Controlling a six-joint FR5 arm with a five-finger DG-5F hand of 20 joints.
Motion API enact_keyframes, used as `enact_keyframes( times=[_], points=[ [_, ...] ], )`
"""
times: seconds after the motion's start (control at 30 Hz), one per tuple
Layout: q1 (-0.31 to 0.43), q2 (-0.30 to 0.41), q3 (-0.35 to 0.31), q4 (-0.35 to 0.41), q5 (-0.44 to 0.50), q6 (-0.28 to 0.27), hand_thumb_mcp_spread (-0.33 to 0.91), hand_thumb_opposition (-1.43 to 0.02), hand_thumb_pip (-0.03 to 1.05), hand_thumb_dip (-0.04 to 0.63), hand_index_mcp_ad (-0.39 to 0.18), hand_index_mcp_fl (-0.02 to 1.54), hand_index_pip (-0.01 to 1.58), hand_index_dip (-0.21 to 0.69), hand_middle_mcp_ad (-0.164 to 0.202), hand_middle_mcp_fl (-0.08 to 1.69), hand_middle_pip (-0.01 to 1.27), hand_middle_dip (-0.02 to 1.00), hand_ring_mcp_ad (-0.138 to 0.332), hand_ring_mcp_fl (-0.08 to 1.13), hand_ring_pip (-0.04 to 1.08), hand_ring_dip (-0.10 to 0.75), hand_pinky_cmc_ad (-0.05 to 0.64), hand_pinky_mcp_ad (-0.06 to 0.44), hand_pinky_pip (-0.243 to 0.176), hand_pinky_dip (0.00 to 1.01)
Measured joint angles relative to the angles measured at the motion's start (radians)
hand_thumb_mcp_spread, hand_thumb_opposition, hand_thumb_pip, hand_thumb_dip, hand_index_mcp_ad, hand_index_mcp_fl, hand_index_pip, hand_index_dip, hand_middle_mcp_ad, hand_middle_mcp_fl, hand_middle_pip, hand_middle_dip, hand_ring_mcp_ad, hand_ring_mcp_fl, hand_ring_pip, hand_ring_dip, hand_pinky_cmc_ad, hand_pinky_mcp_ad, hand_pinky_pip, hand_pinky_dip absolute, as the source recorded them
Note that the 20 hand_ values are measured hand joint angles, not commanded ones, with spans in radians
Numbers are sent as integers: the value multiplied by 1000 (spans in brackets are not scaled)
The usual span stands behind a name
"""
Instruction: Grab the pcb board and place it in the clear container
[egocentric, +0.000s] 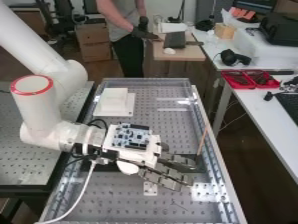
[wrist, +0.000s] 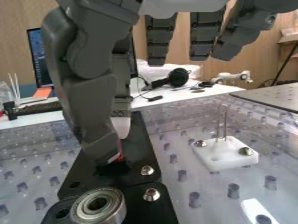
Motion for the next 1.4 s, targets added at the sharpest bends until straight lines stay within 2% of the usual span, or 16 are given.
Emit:
enact_keyframes(
  times=[0.4,0.6,1.03,1.4],
  points=[
    [-3,1,-1,-13,-9,-14,637,-883,403,211,-223,405,1250,155,16,9,138,138,182,30,70,-5,258,150,-105,180],
    [-7,-1,6,-20,-17,-20,635,-885,403,211,-223,410,1229,140,16,9,138,138,182,30,70,-5,258,150,-105,180],
    [-13,-12,23,-33,-34,-25,660,-885,403,211,-223,494,1326,140,16,5,138,138,182,30,70,-5,258,148,-105,180],
    [-15,-20,33,-39,-38,-25,679,-881,403,211,-237,515,1342,143,17,9,138,138,182,30,70,-5,258,150,-105,180]
  ],
)
